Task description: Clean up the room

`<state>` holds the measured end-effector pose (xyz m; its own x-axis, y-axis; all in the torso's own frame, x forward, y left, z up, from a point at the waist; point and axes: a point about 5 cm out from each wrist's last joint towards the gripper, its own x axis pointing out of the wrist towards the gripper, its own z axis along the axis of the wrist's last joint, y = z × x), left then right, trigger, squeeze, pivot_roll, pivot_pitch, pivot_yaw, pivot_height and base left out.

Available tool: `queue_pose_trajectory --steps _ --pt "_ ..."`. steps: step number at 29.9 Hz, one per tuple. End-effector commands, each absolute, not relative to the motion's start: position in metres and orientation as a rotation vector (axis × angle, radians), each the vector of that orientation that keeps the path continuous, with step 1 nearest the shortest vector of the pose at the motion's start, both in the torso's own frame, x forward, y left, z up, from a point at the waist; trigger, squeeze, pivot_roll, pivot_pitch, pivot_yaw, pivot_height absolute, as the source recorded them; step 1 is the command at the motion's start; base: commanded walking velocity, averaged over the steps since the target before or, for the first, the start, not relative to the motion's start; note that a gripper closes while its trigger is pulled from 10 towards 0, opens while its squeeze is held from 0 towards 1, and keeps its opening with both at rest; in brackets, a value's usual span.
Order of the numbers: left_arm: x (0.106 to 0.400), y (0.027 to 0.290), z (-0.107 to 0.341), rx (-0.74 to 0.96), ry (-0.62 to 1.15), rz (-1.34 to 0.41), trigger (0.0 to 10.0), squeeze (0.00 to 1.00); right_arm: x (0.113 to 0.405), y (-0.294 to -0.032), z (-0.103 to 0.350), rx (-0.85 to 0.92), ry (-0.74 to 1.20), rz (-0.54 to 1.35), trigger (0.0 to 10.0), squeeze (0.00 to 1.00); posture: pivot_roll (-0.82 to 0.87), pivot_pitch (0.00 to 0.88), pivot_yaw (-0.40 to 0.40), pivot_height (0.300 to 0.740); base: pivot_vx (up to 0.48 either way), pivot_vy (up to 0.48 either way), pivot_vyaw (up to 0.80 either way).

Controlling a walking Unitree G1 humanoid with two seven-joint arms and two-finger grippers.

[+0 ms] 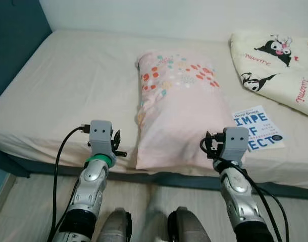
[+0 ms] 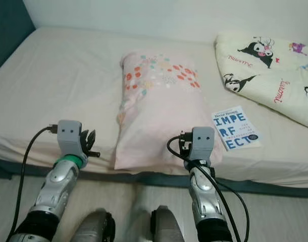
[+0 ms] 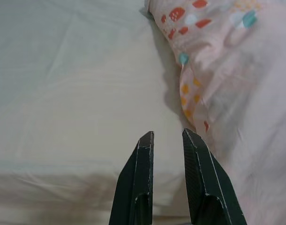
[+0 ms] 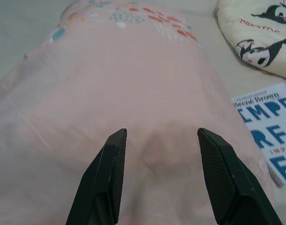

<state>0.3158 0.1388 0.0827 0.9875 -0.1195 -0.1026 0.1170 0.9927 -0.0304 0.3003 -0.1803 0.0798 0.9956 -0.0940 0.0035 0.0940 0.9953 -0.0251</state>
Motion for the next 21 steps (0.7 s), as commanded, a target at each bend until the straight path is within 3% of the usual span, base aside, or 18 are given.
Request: queue_pose_trajectory --steps 1,21 --pt "0.3121 0.1372 0.0774 -0.016 0.127 -0.131 10.0 0.00 0.2969 -0.1824 0.0764 -0.024 0.015 -0.107 10.0 0.00 0.03 0.153 0.042 0.650 0.000 0.000 0.00" --pt "0.3121 0.1311 0.0801 -0.026 0.129 -0.163 10.0 0.00 0.2906 -0.1843 0.0769 -0.002 0.012 -0.133 10.0 0.00 0.03 0.196 0.061 0.636 0.000 0.000 0.00"
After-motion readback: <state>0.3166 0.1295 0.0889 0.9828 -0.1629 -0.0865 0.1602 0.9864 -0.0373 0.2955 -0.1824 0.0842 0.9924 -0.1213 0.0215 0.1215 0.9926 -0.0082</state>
